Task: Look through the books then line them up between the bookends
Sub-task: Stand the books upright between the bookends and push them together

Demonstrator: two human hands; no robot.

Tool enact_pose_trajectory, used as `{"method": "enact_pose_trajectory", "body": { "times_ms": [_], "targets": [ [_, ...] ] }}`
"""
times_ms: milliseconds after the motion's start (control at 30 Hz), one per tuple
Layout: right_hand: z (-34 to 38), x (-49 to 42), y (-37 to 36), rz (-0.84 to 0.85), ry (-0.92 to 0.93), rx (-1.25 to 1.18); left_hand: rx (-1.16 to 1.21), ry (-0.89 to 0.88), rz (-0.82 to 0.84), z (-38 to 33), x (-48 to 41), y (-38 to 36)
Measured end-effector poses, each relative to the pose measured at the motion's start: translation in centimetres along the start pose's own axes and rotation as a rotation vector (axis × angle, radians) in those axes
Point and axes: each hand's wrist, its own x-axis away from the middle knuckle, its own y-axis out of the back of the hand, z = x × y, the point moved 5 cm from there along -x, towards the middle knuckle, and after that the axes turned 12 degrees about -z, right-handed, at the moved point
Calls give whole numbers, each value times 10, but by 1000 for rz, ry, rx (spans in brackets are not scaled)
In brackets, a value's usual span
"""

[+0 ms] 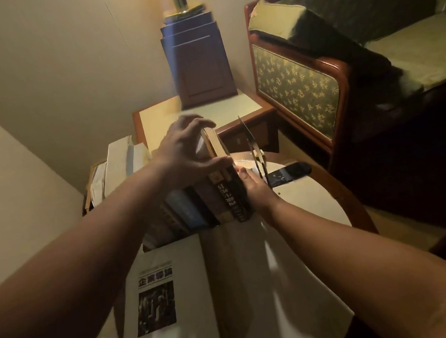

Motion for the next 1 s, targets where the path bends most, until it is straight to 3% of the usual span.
{"method": "enact_pose_trajectory", "body": {
  "times_ms": [167, 633, 1000],
  "targets": [
    [-5, -4, -8, 68, -18, -85, -100, 0, 160, 5, -13, -13],
    [-1, -1, -12, 120, -4, -104, -115, 22, 57, 7, -8, -11],
    [-18, 43, 12, 27, 99, 1, -116, 23, 22, 8, -1, -10]
  ]
}}
